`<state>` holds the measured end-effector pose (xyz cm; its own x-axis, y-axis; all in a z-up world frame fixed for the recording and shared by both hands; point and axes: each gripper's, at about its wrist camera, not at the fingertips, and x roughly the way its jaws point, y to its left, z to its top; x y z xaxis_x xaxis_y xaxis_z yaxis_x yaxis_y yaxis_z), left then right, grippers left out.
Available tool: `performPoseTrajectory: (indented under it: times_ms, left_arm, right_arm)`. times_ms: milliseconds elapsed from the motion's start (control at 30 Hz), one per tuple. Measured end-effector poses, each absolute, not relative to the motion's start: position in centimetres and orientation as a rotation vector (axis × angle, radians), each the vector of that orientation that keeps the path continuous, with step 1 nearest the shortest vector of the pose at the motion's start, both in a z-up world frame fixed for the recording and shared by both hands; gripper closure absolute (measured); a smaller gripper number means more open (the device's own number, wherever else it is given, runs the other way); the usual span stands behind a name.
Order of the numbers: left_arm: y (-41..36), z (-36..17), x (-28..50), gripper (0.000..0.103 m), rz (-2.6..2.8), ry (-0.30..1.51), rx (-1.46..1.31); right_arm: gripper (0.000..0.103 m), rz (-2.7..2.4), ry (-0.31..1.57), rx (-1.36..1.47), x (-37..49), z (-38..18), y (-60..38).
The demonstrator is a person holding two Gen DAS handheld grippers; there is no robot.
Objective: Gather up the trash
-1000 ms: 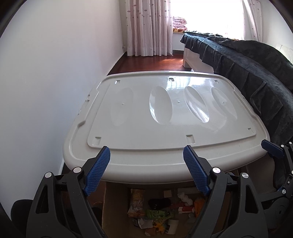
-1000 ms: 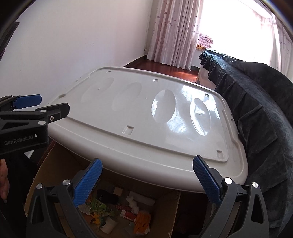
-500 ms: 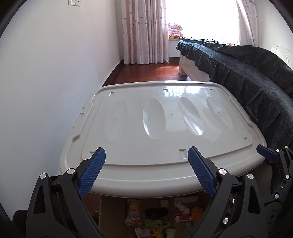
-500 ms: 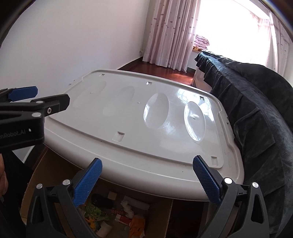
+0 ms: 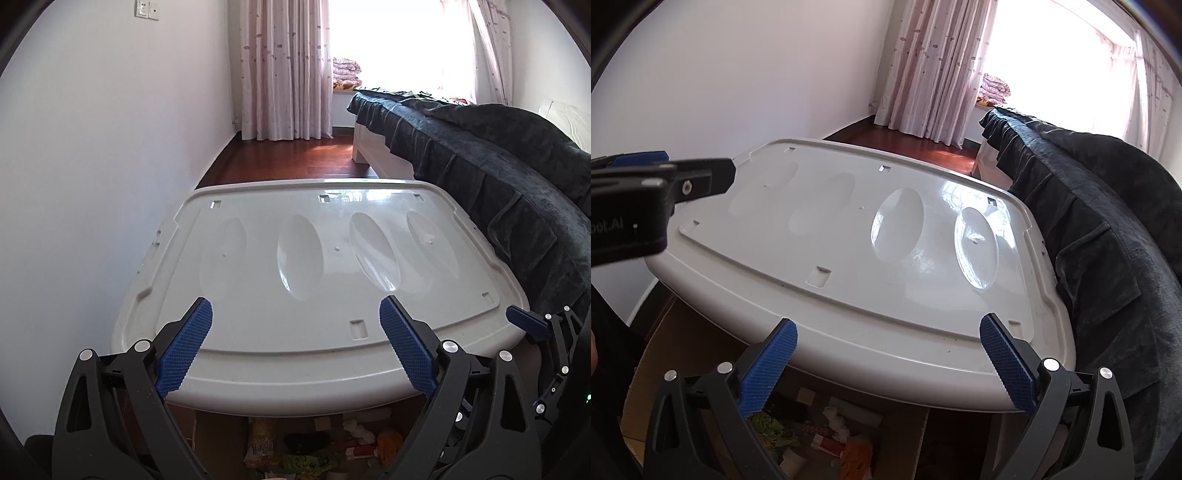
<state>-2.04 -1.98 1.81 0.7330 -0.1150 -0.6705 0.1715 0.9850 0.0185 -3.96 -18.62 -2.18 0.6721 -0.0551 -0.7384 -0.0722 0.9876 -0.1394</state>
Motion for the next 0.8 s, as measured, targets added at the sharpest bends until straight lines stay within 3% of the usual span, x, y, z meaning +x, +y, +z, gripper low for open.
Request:
performPoseTrajectory:
  times_ms: [800]
  left_arm:
    - [-0.7, 2.8, 0.4, 0.012, -0.127, 0.687, 0.072]
  right_arm:
    - [0.005, 0.017, 0.804, -0.183, -1.6, -1.9, -18.2]
